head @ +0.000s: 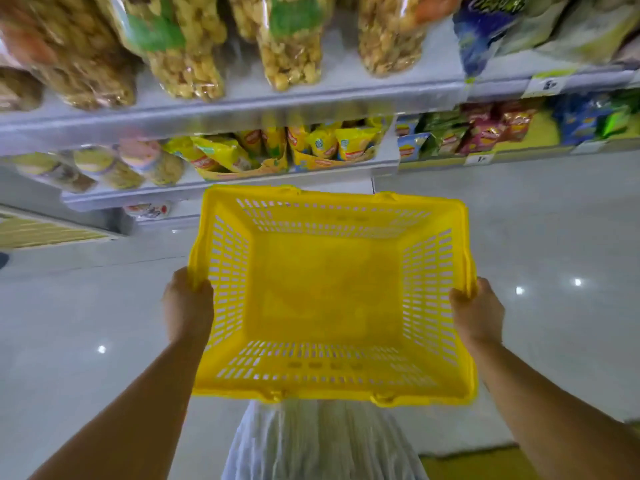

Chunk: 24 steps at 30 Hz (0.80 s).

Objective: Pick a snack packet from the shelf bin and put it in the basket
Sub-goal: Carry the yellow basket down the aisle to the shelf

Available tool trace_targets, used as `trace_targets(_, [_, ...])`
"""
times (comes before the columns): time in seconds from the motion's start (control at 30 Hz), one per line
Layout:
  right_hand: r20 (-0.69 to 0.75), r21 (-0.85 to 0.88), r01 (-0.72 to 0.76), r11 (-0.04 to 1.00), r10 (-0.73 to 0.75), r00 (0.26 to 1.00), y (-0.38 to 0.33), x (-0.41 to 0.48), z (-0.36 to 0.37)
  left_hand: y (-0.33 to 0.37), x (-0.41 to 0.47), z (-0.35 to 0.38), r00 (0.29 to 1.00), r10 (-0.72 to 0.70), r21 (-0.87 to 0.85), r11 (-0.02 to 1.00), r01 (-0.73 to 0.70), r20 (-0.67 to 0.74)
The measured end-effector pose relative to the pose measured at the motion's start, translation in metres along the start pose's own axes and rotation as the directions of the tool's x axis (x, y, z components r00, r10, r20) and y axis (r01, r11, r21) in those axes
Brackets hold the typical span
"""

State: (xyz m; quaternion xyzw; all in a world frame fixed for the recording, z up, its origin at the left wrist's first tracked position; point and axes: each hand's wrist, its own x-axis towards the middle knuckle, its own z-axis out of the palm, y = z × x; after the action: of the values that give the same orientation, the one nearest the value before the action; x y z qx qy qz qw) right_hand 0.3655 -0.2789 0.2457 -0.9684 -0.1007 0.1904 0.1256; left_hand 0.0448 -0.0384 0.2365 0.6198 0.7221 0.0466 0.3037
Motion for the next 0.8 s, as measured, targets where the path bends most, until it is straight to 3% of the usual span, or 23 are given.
trace_targets(0.17, [-0.12, 0.077, -0.12, 0.99, 0.129, 0.984, 0.02, -0.052, -0.097, 0.06, -0.056, -0.064, 0.99, 0.142, 0.006, 0.99, -0.143, 0.02])
trace_targets(0.33, [-0.207, 0.157, -0.152, 0.976, 0.183, 0.961, 0.048, -0.076, -0.146, 0.105, -0.082, -0.077, 0.948, 0.31, 0.005, 0.95, -0.311, 0.075])
trace_targets(0.47, [-0.278, 0.233, -0.205, 0.951, 0.267, 0.923, 0.087, -0.083, -0.181, 0.157, -0.104, -0.061, 0.902, 0.411, 0.032, 0.908, -0.418, 0.133])
trace_targets(0.8, [-0.308, 0.477, -0.4, 0.783, 0.575, 0.758, 0.219, -0.051, -0.249, 0.334, -0.19, 0.043, 0.694, 0.666, 0.002, 0.721, -0.693, 0.272])
